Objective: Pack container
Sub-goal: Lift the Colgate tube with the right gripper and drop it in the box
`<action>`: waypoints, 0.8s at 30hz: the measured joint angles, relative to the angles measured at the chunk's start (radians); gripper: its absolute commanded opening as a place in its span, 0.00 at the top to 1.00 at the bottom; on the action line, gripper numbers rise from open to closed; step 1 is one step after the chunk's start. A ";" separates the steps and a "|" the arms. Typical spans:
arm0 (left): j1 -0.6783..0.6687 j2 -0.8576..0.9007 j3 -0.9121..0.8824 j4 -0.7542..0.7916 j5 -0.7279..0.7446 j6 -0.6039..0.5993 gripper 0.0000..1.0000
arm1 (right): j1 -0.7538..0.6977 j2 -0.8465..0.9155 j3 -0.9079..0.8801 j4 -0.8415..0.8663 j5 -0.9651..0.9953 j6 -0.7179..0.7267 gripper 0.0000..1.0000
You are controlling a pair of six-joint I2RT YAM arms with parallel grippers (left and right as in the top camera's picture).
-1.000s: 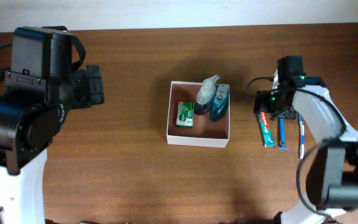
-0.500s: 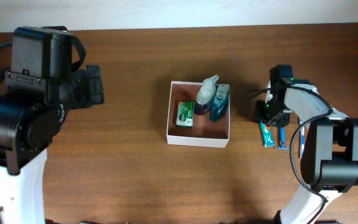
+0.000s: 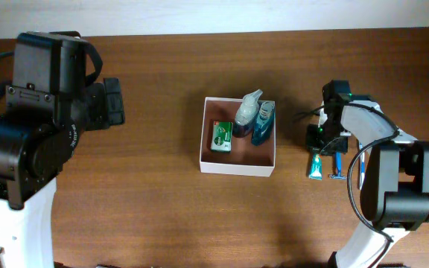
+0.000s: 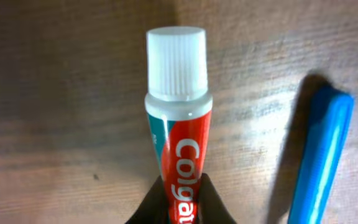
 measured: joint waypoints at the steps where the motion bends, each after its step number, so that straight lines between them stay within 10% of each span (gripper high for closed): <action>1: 0.000 0.000 0.000 0.000 0.000 0.000 0.01 | 0.000 -0.001 0.002 -0.014 0.000 0.000 0.92; 12: 0.000 0.000 0.000 0.000 0.000 0.000 0.01 | 0.039 -0.268 0.159 -0.211 -0.121 -0.002 0.96; 24: 0.000 0.000 0.000 0.000 0.000 0.000 0.01 | 0.496 -0.475 0.202 -0.196 -0.200 -0.323 0.96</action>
